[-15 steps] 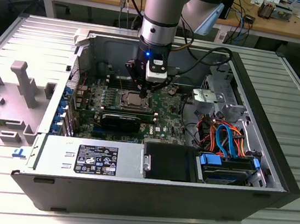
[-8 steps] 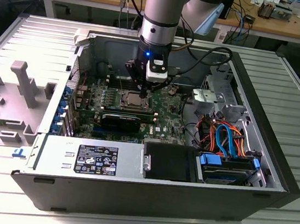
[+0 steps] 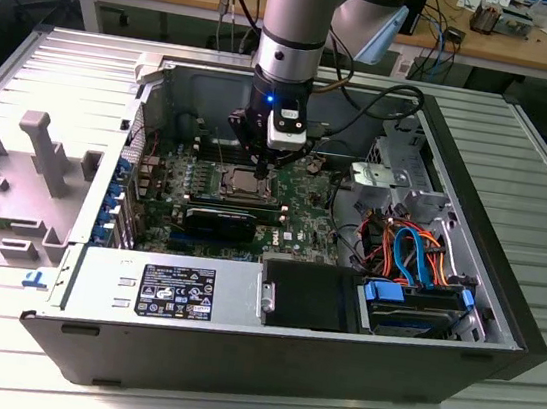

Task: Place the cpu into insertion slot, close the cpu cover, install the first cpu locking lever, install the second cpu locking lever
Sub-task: 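Install the first cpu locking lever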

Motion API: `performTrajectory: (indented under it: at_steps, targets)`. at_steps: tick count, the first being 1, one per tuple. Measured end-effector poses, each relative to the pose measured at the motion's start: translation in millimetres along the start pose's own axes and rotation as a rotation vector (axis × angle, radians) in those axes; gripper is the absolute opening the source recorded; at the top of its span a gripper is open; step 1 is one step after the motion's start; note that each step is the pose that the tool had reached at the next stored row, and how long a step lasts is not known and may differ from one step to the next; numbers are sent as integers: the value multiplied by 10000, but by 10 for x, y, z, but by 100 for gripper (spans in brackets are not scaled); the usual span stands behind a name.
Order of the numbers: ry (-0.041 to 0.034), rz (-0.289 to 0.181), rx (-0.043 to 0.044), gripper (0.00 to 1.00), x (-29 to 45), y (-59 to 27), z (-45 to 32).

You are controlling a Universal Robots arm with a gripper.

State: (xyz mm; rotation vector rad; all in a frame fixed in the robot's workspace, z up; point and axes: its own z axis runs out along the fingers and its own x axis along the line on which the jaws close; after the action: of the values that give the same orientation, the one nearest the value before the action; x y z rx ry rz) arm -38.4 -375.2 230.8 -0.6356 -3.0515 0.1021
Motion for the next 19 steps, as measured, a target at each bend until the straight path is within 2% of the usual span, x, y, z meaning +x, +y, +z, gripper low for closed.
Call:
performTrajectory:
  at_steps: [19]
  targets:
    - [-19,-268,2,11,0,0,0]
